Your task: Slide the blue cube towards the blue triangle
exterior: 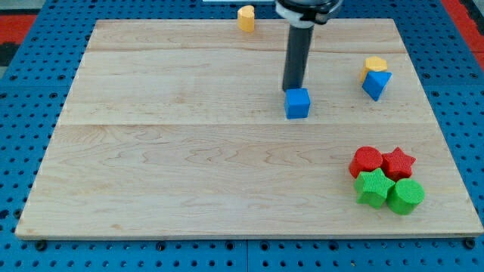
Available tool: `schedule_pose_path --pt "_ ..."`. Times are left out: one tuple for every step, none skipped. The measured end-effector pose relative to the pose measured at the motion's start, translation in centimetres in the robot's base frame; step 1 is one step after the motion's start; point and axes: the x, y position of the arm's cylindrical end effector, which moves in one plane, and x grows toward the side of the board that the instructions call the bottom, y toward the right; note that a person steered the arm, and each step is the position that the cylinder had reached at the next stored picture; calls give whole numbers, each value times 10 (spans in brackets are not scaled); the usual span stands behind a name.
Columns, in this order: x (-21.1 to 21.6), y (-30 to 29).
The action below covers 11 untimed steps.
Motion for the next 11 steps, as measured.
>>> schedule_pose_path --pt "9 -26" --pt "52 -11" --pt "53 13" --pt "24 15" --pt "21 22" --pt "17 3" --pt "-12 9" --pt "-31 9" --pt "-33 41" --pt "-28 56" --pt "-3 28"
